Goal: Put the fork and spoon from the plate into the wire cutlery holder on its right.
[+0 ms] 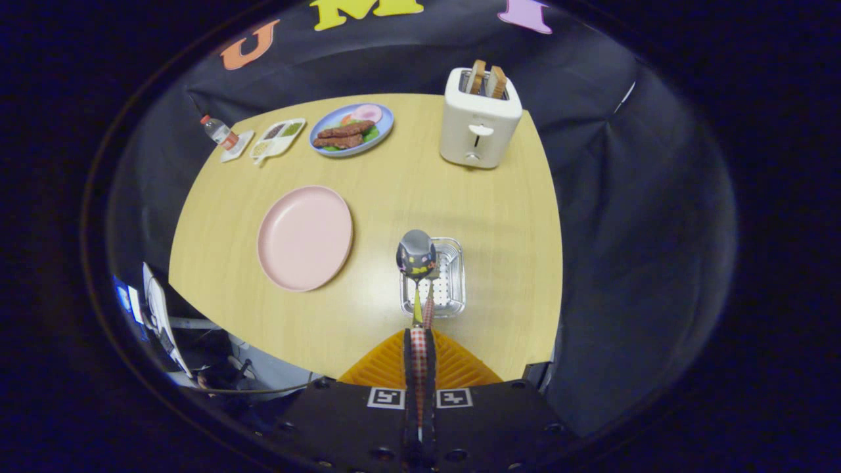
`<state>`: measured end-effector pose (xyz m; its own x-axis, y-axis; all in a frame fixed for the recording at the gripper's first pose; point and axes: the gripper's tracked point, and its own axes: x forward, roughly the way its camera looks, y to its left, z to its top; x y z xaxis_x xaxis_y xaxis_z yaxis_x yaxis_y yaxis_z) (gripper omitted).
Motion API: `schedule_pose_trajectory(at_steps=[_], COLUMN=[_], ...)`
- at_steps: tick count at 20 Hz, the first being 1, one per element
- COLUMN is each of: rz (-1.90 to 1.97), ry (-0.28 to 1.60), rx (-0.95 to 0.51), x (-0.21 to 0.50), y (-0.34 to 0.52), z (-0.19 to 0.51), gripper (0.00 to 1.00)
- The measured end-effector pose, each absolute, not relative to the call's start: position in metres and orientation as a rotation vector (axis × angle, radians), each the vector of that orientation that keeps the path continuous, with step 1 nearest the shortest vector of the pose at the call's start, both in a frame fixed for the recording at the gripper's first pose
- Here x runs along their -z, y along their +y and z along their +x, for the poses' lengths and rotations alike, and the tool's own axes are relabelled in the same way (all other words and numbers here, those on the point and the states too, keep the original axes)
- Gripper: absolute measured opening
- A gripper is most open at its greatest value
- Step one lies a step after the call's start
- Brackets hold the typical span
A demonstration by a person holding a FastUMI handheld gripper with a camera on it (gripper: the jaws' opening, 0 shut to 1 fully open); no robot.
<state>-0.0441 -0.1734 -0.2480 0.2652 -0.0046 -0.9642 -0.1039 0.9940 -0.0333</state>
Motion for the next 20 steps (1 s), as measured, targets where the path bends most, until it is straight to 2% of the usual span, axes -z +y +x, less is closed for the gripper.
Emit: schedule_pose_trajectory(at_steps=[14,20], rz=[-0.108,-0.124], ry=[1.705,1.785], rx=[-0.055,-0.019], x=[0.26,0.266], y=[-0.176,-0.178], z=[-0.041,-0.019], gripper=[0.03,0.04])
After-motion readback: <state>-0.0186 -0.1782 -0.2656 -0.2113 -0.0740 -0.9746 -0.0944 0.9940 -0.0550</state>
